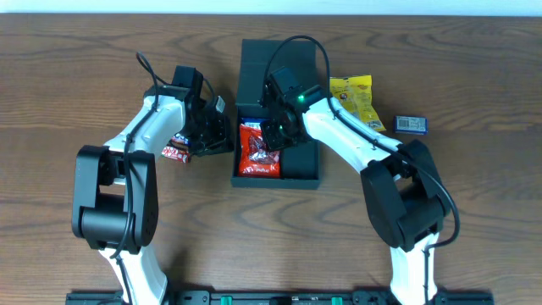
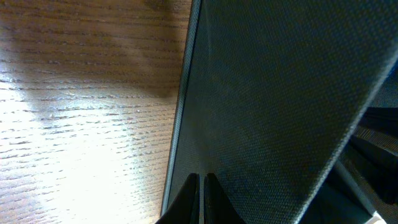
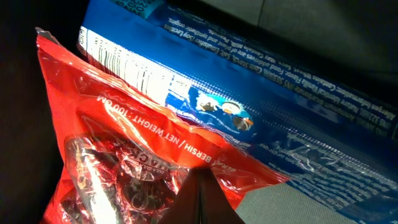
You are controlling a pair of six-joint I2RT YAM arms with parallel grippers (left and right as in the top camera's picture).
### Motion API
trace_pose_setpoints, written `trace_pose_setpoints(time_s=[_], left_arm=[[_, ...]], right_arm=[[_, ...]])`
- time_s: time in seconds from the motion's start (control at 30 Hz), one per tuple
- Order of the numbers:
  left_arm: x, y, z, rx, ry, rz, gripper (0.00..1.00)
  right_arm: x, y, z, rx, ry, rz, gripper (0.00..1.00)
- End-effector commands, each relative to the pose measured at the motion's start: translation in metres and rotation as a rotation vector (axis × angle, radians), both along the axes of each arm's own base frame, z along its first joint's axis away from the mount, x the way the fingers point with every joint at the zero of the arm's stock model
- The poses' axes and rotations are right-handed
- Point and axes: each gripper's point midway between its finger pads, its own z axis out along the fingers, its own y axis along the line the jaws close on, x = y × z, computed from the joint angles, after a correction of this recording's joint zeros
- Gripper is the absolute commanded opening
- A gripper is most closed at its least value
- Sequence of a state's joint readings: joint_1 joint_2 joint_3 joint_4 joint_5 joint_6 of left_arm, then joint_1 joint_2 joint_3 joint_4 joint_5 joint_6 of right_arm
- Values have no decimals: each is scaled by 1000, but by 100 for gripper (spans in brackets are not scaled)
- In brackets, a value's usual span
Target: Pack container
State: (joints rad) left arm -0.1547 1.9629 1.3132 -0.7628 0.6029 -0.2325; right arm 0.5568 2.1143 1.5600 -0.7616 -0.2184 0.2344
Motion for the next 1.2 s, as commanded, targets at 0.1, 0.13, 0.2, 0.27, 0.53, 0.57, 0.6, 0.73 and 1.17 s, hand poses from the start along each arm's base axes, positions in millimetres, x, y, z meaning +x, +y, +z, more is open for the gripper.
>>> trace_pose_setpoints(time_s=[0.1,0.13,0.2,0.27,0.53,0.57,0.6,0.73,1.17], left_arm=[[-2,-4,-1,-18,14,2,6],[-2,-4,-1,-18,14,2,6],[-2,-4,-1,-18,14,2,6],[-2,-4,-1,-18,14,2,6],[-2,-4,-1,-18,11,2,6],[-2,-4,-1,-18,11,2,6],[-2,-4,-1,-18,11,2,6],[-2,-4,-1,-18,11,2,6],[-2,-4,-1,-18,11,2,6]], right_arm=[[-8,11,7,32,39,25,1],[-6,13,15,38,26,38,1],[-3,14,26,46,13,40,1],[-4,14,33,52,9,40,1],[-10,25,31,95,22,102,2],[-10,25,27,92,26,102,2],[-11,26,22,88,33,104,1],[-12,28,4,75,59,108,1],[-10,34,24,157,83,115,1]])
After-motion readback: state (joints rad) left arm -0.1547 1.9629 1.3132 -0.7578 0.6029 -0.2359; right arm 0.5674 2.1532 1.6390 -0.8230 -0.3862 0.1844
